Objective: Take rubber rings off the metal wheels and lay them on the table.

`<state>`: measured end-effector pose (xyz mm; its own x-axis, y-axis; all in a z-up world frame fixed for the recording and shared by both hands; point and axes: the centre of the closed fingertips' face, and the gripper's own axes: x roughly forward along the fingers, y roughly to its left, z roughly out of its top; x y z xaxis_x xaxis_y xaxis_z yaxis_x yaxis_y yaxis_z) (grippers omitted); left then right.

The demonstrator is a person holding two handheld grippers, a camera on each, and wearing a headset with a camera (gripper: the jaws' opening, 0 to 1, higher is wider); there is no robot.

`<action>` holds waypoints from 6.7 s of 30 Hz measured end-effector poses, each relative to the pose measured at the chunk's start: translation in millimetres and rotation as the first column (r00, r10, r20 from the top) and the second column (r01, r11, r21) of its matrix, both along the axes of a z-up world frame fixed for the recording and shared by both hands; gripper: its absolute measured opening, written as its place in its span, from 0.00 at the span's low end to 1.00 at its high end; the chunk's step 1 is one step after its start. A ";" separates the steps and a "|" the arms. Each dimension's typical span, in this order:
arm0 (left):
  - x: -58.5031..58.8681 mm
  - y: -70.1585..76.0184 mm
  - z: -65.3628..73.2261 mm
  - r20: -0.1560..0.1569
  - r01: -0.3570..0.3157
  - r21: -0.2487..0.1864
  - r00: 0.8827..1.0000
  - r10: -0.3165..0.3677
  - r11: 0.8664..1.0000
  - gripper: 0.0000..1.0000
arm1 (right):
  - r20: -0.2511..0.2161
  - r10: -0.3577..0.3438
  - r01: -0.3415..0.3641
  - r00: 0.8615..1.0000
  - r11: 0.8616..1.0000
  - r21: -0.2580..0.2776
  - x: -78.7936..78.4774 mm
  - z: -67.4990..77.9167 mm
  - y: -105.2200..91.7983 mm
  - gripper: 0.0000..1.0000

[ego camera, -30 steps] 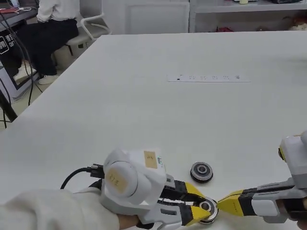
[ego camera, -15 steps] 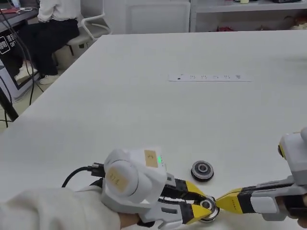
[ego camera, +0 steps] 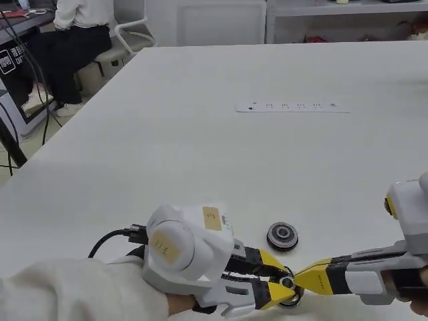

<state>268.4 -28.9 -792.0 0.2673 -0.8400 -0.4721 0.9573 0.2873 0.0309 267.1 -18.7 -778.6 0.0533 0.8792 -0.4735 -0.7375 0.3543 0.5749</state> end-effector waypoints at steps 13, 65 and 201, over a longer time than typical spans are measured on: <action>-0.7 1.2 1.9 -0.031 0.002 0.027 1.000 -0.001 1.000 0.17 | 0.006 -0.010 0.010 1.000 1.000 -0.014 2.7 -1.8 -3.0 0.00; -14.9 51.4 55.5 -0.011 -0.060 -0.018 0.998 0.060 0.998 0.82 | 0.001 -0.104 0.104 0.995 0.989 0.106 20.0 43.0 1.3 0.00; 46.7 65.7 126.8 0.076 -0.161 -0.130 0.982 0.172 0.978 0.72 | 0.307 -0.076 0.128 0.949 0.980 -0.152 73.1 4.9 -20.1 0.12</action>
<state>315.1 36.8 -665.2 0.4435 -0.8303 -0.3376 0.8910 0.4491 0.0659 340.2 -38.9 -773.7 0.2997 0.7711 -0.5618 -0.8208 0.5086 0.2601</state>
